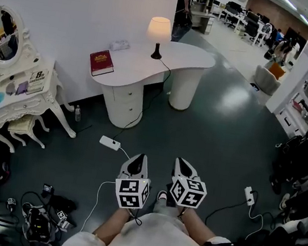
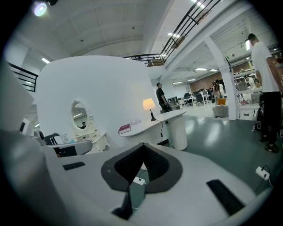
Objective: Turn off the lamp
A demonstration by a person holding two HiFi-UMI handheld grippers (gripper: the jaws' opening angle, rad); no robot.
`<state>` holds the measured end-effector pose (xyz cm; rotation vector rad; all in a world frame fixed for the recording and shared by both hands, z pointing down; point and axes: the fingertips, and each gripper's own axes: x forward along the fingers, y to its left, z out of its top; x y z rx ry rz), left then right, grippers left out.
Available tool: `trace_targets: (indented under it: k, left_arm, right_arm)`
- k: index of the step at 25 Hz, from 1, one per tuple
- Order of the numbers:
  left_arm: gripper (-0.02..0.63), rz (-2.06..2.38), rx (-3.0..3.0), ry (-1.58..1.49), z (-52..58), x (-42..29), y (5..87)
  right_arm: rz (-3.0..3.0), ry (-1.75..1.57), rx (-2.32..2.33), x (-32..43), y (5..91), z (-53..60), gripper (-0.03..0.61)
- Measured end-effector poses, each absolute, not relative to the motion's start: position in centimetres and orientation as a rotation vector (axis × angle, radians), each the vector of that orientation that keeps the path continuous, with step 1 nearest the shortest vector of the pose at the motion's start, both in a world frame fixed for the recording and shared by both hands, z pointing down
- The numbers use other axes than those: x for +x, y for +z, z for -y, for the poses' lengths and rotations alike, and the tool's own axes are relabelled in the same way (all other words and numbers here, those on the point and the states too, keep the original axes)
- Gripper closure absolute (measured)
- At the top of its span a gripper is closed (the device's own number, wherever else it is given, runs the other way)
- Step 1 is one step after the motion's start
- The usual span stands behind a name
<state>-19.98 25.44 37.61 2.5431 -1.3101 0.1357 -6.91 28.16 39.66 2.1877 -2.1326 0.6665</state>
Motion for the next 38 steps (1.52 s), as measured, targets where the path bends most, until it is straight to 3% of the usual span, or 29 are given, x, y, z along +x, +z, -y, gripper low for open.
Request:
trace_targets:
  k: [38]
  left_arm:
    - [0.607, 1.453, 2.459, 0.179, -5.7, -7.2, 38.1]
  right_arm:
    - [2.235, 0.705, 2.023, 5.9, 39.6, -7.1, 0.58]
